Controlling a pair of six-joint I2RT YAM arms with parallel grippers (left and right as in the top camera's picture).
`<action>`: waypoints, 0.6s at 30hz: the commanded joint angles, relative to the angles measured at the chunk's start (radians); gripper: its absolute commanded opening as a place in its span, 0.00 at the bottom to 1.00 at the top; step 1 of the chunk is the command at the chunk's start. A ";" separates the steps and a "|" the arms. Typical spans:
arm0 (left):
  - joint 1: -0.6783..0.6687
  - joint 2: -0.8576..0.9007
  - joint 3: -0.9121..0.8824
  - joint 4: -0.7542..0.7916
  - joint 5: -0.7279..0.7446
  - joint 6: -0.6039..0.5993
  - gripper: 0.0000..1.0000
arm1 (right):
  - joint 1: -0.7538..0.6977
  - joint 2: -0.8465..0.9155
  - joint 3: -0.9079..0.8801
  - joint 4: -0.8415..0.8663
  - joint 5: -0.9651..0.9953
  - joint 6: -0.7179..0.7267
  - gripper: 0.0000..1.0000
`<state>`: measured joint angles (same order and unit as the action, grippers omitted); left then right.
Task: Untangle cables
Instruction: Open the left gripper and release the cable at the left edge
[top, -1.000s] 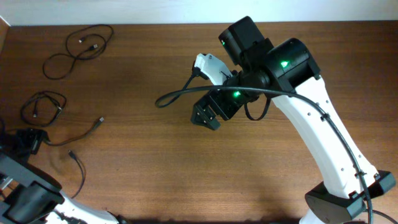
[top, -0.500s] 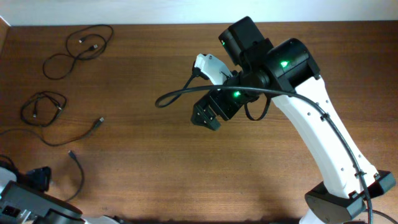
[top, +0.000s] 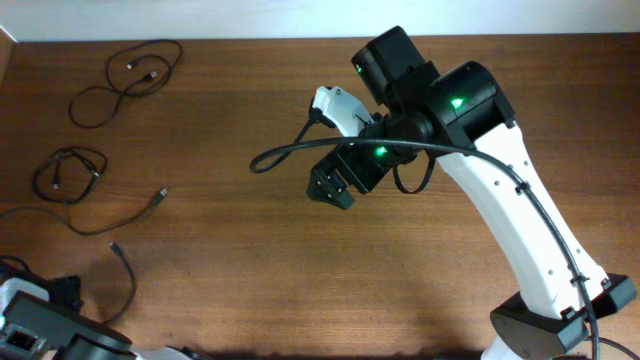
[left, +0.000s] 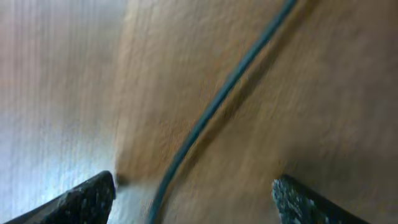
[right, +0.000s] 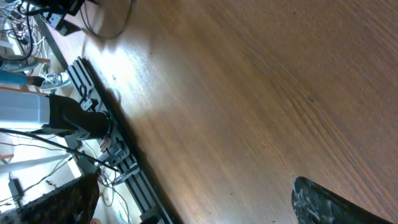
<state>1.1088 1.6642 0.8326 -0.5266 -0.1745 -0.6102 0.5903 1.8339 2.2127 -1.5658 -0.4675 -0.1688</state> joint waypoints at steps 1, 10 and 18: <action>0.007 0.005 -0.045 0.055 0.091 0.066 0.74 | 0.004 0.002 -0.003 0.011 0.008 -0.011 0.98; 0.007 0.005 -0.081 0.154 0.297 0.066 0.18 | 0.004 0.002 -0.003 0.026 0.008 -0.010 0.98; 0.007 0.005 -0.081 0.292 0.581 0.035 0.08 | 0.004 0.002 -0.003 0.022 0.008 -0.007 0.98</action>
<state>1.1179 1.6611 0.7597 -0.2516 0.3367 -0.5503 0.5903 1.8339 2.2127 -1.5402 -0.4675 -0.1684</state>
